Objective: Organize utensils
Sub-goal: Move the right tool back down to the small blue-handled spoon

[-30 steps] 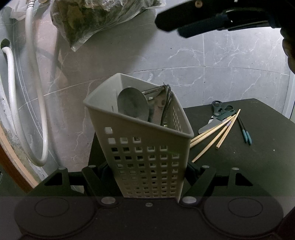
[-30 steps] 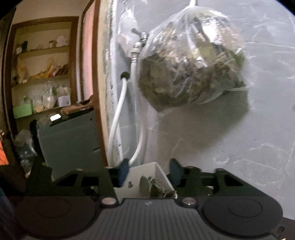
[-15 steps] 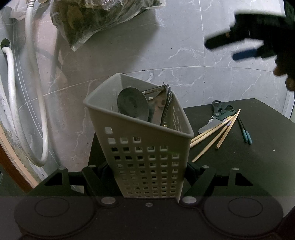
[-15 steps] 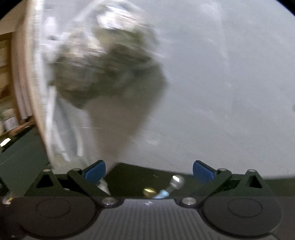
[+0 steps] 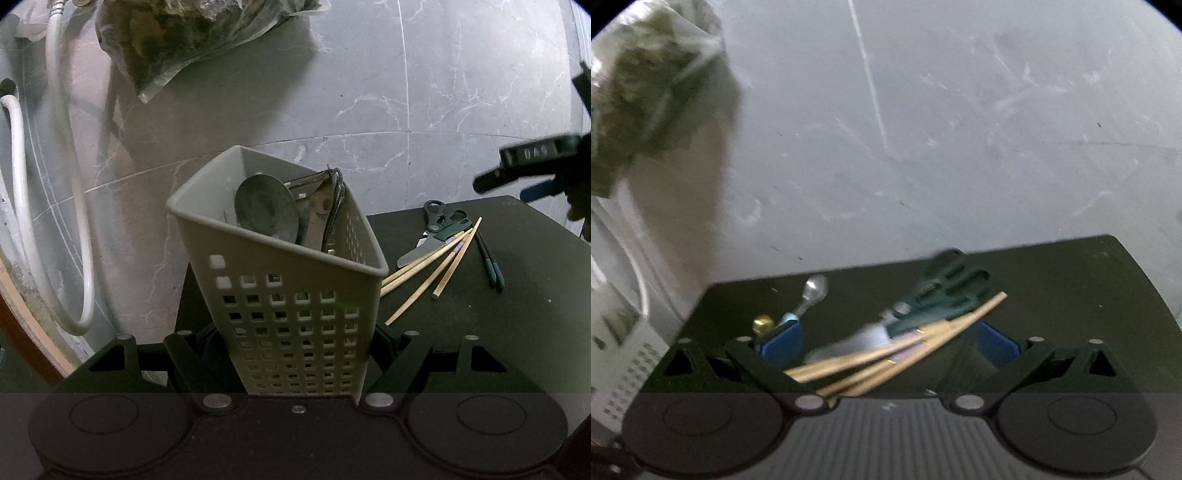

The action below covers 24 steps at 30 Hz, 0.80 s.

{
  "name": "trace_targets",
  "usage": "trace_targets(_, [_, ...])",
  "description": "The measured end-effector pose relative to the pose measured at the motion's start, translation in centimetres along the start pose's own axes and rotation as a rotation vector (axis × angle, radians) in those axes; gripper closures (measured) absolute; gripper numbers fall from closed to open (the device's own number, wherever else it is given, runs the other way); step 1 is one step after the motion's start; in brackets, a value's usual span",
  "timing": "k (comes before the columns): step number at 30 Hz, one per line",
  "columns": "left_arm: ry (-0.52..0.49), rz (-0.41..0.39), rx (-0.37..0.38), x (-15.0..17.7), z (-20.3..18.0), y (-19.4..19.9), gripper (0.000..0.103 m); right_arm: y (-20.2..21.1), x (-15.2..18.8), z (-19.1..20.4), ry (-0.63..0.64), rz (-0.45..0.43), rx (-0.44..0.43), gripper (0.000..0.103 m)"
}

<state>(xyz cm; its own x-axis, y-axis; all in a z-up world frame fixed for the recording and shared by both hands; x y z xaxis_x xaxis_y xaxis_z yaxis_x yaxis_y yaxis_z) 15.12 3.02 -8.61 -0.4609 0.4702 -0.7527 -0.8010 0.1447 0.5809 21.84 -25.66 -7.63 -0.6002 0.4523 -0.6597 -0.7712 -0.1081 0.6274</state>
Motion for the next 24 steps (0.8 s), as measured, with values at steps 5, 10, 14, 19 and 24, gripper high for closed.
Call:
trace_targets(5, [0.001, 0.0, 0.0, 0.0, 0.0, 0.0, 0.025, -1.5, 0.6, -2.4, -0.004, 0.013, 0.061, 0.0])
trace_targets(10, [-0.002, 0.001, 0.001, 0.0, -0.1, -0.1, 0.025, -3.0, 0.1, -4.4, 0.001, 0.0, 0.103, 0.0])
trace_targets(14, [-0.002, 0.001, 0.001, 0.0, -0.1, -0.1, 0.025, -4.9, -1.0, -5.2, -0.024, 0.013, 0.099, 0.001])
trace_targets(19, [-0.002, 0.002, 0.001, 0.0, 0.0, -0.1, 0.025, -6.4, -2.1, -5.2, -0.043, 0.026, 0.071, 0.001])
trace_targets(24, [-0.001, 0.003, 0.001, 0.1, 0.0, 0.0, 0.025, -8.3, -3.6, -3.5, 0.013, 0.048, 0.008, 0.001])
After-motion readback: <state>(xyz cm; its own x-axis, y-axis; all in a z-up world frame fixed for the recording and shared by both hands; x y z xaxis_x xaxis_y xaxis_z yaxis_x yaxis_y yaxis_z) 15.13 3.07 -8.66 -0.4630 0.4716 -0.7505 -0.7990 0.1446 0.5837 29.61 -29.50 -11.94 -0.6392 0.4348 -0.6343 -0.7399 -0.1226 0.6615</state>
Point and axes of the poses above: each gripper's, at about its wrist camera, not at the fingertips, and y roughly against the way its jaws point, z to its left, x to its underside, the point moved 4 cm from there along -y, roughly the way its jaws point, and after that the axes turned 15 degrees about -y, right-handed, at the moved point
